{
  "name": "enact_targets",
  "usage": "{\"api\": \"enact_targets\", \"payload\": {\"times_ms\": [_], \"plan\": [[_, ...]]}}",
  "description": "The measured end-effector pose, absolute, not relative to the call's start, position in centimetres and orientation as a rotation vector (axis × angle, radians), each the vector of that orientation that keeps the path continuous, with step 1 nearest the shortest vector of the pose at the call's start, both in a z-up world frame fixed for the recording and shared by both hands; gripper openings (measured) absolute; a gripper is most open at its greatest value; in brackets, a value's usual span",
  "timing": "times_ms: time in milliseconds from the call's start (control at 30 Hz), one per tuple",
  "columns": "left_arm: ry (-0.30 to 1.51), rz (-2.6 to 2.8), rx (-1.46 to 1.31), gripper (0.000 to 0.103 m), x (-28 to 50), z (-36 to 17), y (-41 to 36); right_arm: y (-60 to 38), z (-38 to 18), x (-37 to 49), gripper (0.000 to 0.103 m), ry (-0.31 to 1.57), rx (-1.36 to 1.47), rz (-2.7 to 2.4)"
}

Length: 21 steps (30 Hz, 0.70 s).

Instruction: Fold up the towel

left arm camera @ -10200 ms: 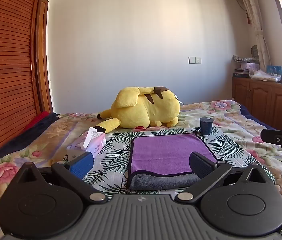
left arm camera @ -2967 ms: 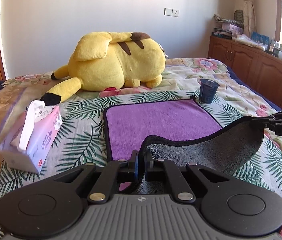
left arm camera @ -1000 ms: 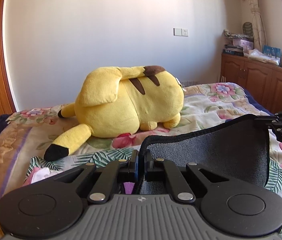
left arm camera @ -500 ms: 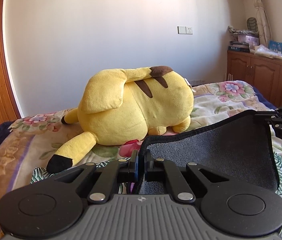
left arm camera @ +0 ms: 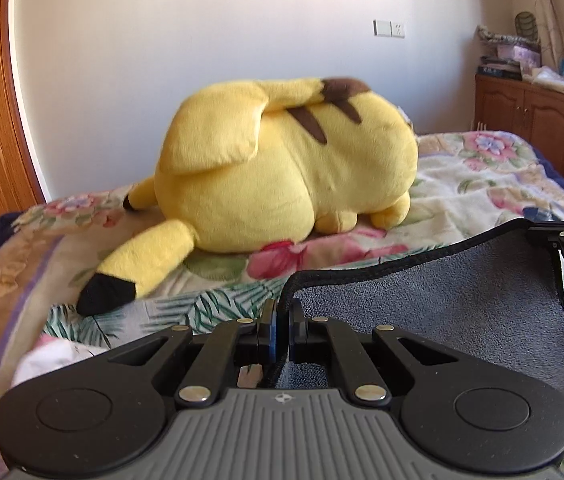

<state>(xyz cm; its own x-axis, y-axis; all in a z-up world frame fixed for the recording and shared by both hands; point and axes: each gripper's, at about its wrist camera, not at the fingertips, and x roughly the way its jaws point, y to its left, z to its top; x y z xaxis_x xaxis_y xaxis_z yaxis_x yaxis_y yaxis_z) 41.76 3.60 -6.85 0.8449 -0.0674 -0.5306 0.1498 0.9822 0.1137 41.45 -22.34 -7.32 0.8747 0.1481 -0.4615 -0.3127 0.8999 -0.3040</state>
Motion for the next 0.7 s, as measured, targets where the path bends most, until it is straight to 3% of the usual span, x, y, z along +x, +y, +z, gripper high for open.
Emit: {"api": "enact_targets", "payload": {"times_ms": [433,500,700], "plan": [[0.61,-0.1,0.196,0.0,43.5,-10.1,2.7,-22.3,-10.8,42.2,0.004,0.5,-0.379,0.247],[0.607,-0.094,0.223,0.0,43.3,-10.2,2.4,-22.3,-10.8,42.3,0.012,0.506,-0.37,0.249],[0.608,-0.103,0.199,0.021,42.2,-9.6,2.6,-22.5,-9.9,41.2,0.014,0.506,-0.355,0.263]]}}
